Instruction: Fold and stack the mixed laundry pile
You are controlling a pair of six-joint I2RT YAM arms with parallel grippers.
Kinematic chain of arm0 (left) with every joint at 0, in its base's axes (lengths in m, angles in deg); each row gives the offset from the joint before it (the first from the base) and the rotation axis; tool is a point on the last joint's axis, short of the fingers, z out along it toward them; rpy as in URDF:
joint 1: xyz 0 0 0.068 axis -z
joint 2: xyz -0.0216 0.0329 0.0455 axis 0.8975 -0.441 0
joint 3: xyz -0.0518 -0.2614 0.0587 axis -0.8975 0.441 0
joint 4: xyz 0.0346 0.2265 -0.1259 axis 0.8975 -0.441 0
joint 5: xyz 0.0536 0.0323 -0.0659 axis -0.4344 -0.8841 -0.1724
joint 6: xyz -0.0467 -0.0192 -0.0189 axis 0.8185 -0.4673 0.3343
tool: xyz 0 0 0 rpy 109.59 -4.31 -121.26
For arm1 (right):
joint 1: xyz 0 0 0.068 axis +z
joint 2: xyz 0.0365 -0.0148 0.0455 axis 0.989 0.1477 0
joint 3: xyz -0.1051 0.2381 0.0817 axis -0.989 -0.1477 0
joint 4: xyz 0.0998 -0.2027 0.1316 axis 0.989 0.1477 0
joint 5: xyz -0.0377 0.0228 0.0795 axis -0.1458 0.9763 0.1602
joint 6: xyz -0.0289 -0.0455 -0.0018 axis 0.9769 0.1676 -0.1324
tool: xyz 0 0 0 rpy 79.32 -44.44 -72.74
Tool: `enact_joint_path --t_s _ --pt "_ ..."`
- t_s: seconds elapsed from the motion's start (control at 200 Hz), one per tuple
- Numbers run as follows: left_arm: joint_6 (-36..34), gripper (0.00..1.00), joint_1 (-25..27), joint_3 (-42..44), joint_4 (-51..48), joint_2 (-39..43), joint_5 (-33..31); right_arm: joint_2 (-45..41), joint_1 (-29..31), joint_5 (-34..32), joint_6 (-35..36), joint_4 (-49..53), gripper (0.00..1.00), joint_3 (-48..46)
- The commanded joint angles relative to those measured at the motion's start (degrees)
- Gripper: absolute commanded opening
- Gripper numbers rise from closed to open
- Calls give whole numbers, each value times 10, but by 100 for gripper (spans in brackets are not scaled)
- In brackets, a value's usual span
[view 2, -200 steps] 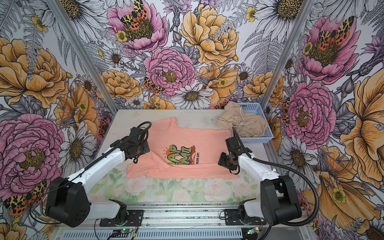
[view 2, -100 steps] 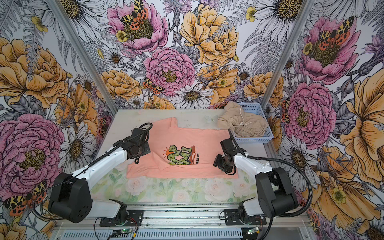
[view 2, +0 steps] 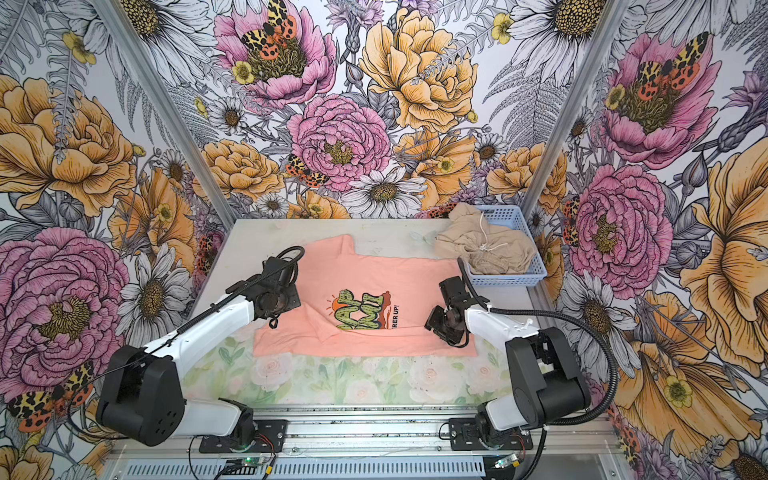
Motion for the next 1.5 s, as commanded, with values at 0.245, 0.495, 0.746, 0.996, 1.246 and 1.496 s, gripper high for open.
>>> enact_joint_path --t_s 0.245,0.495,0.746,0.996,1.246,1.496 --pt "8 0 -10 4 19 2 2 41 2 -16 -27 -44 57 64" --pt "15 0 -12 5 26 -6 0 93 -4 -22 -19 -70 57 114" --pt "28 44 -13 8 20 4 -11 74 -4 -33 26 -29 57 138" --pt "71 65 38 35 -16 78 10 -3 8 -27 38 8 57 85" --pt "178 66 142 77 9 39 86 -42 9 -22 36 14 57 67" --pt "232 69 154 110 91 -1 112 -58 9 -24 34 17 57 65"
